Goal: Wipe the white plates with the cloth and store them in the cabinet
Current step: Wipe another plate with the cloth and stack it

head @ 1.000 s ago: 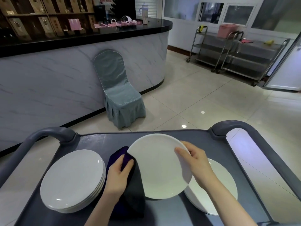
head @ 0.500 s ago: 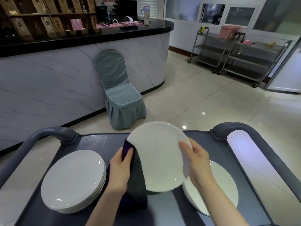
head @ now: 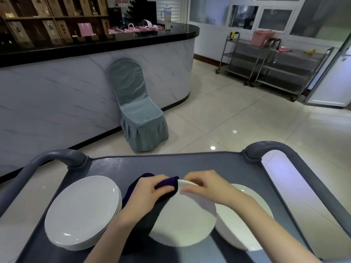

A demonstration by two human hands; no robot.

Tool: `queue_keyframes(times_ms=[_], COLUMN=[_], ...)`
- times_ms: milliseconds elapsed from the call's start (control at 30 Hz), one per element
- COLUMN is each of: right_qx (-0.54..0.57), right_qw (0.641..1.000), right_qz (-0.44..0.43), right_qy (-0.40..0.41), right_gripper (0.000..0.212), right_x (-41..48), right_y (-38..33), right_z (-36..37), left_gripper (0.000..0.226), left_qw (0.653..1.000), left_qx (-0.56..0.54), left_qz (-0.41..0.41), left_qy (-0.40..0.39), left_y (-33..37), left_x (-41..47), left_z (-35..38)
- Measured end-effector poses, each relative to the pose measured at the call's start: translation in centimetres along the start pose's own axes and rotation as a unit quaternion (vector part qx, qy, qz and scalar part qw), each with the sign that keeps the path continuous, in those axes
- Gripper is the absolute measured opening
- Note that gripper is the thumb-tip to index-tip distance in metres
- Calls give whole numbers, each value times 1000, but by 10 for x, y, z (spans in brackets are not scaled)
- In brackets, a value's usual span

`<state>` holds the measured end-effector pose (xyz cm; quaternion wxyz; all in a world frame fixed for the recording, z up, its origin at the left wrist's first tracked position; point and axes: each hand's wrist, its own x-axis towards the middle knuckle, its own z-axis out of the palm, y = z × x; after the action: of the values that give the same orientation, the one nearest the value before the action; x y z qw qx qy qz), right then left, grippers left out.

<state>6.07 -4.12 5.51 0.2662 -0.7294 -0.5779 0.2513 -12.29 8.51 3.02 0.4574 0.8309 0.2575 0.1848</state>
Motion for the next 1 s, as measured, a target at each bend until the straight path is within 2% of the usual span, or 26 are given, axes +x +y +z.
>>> queue_keyframes(times_ms=[33, 100, 167, 233, 267, 300, 367, 400, 433, 467, 500, 567, 633, 700, 733, 767, 833, 933, 1000], right_qx=[-46, -39, 39, 161, 235, 318, 479, 521, 521, 492, 447, 341, 224, 100, 54, 20, -3, 78, 183], right_qw=[999, 998, 993, 966, 936, 891, 771, 731, 728, 757, 800, 888, 951, 990, 997, 999, 1000, 994, 969], right_qz=[-18, -39, -26, 25, 59, 95, 175, 205, 224, 227, 217, 161, 104, 60, 42, 27, -4, -5, 51], right_qy=[-10, 36, 109, 199, 255, 310, 380, 391, 385, 365, 336, 264, 184, 83, 39, 11, 13, 77, 156], right_gripper=[17, 19, 21, 20, 20, 20, 19, 18, 16, 14, 12, 20, 28, 15, 15, 24, 34, 35, 33], right_x=[3, 4, 1, -6, -10, -13, -16, -17, -18, -20, -21, -21, -16, -5, 0, 4, 7, 3, 1], right_y=[-2, -3, 2, 2, 0, -4, -14, -17, -15, -10, -3, 12, 16, 6, -2, -7, -9, -5, -1], right_z=[3, 6, 4, 4, 11, 21, 46, 56, 64, 67, 66, 49, 24, 7, 3, 3, 4, -2, -2], left_gripper=[15, 18, 17, 15, 15, 16, 16, 16, 16, 16, 17, 18, 18, 21, 22, 21, 19, 20, 17], left_qw=[1000, 999, 992, 968, 945, 917, 862, 848, 845, 848, 857, 898, 953, 989, 997, 999, 1000, 992, 961], left_qx=[7, -29, -84, -137, -179, -235, -326, -340, -338, -327, -314, -260, -170, -84, -51, -29, -20, -85, -177], left_qz=[1, -12, -49, -115, -160, -203, -265, -278, -282, -279, -266, -211, -138, -71, -45, -27, -19, -58, -133], left_qy=[-7, 20, 83, 178, 220, 252, 285, 295, 304, 310, 309, 284, 211, 97, 45, 7, -7, 75, 163], left_y=[1, 1, 2, -2, -6, -8, -10, -10, -9, -7, -6, -6, -5, -2, -1, 0, 0, 2, -4], left_x=[0, -2, -7, -13, -15, -17, -18, -18, -17, -18, -18, -19, -17, -8, -4, 0, 3, -6, -13], left_z=[2, 5, 8, 13, 17, 22, 32, 34, 32, 28, 21, 6, -5, -9, -8, -6, -3, 2, 9])
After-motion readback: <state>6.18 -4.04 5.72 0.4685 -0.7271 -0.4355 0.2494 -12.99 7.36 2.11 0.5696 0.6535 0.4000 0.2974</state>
